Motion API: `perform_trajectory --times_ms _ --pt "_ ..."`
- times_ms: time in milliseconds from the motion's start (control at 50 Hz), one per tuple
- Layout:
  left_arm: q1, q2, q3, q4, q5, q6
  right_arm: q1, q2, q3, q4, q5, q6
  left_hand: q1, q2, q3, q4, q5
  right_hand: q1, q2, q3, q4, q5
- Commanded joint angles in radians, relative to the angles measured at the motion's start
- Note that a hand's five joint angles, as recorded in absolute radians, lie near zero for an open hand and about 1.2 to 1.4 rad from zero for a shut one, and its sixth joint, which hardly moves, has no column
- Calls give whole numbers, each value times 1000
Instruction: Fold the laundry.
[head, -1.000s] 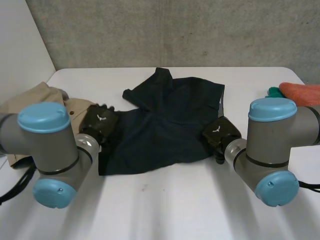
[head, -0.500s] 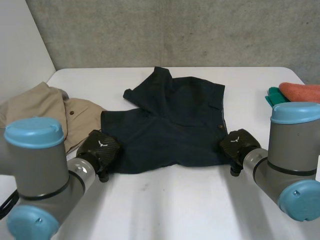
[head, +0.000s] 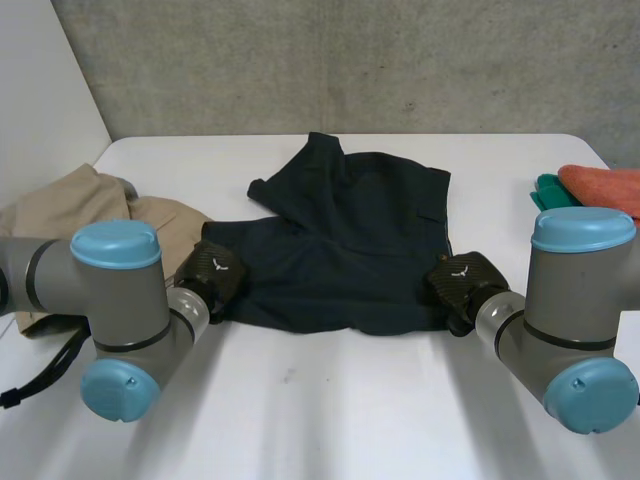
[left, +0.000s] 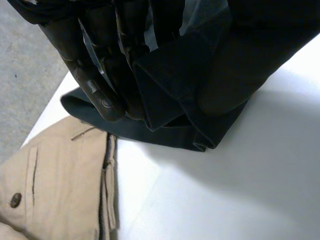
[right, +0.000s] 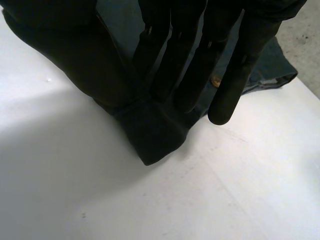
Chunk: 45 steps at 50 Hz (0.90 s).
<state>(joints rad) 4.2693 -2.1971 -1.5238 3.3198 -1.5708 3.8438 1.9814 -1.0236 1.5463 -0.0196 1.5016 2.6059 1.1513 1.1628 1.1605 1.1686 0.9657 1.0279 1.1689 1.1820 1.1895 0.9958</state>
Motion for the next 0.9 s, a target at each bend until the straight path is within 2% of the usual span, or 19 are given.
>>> perform_trajectory --times_ms 20,120,180,200,220,260,280,340,420,520,540,560,580,640,780,820,900 --pt "-14 120 -67 -66 22 -26 -6 -50 18 61 -14 -79 245 233 236 228 256 368 227 214 207 226" --pt "-29 275 -147 -244 20 -44 -19 -147 26 220 -40 -219 245 233 236 228 256 368 227 214 207 226" --pt "-40 362 -188 -452 17 -44 -30 -191 21 378 -63 -329 245 233 236 228 256 368 227 214 207 226" --pt "-45 399 -203 -562 21 -47 -36 -200 23 423 -66 -354 245 233 236 228 256 368 227 214 207 226" --pt "-46 411 -210 -606 25 -50 -47 -219 23 526 -72 -400 245 233 236 228 256 368 227 214 207 226" --pt "-55 430 -225 -699 41 -52 -56 -237 26 626 -75 -435 245 233 236 228 256 368 227 214 207 226" --pt "-66 442 -237 -776 69 -52 -65 -248 28 729 -84 -466 245 233 236 228 256 368 227 214 207 226" --pt "-83 456 -242 -845 112 -53 -81 -259 25 843 -103 -495 245 233 236 228 256 368 227 214 207 226" --pt "-94 448 -201 -800 100 -56 -88 -260 29 755 -152 -454 245 233 236 228 256 368 227 214 207 226" --pt "-97 398 -110 -692 58 -66 -96 -260 54 616 -147 -360 245 233 236 228 256 368 227 214 207 226" --pt "-98 390 -92 -685 58 -67 -96 -259 58 598 -147 -347 -42 -54 -52 -60 -31 368 227 214 207 226" --pt "-101 382 -75 -678 55 -69 -95 -259 63 580 -147 -334 -420 -432 -429 -438 -409 368 227 214 207 226" --pt "-108 372 -46 -666 48 -73 -93 -257 73 551 -144 -316 -904 -915 -913 -921 -893 368 227 214 207 226" --pt "-105 359 -4 -639 40 -92 -87 -254 90 524 -144 -305 -908 -920 -918 -926 -897 368 227 214 207 226" --pt "-55 304 88 -432 40 -181 -72 -259 118 484 -143 -299 -818 -829 -827 -835 -807 368 227 214 207 226" --pt "-29 233 132 -367 67 -185 -67 -257 120 472 -141 -294 -660 -672 -669 -677 -649 368 227 214 207 226" --pt "-2 98 218 -339 133 -173 -58 -257 124 457 -135 -284 -533 -545 -542 -550 -522 368 227 214 207 226"
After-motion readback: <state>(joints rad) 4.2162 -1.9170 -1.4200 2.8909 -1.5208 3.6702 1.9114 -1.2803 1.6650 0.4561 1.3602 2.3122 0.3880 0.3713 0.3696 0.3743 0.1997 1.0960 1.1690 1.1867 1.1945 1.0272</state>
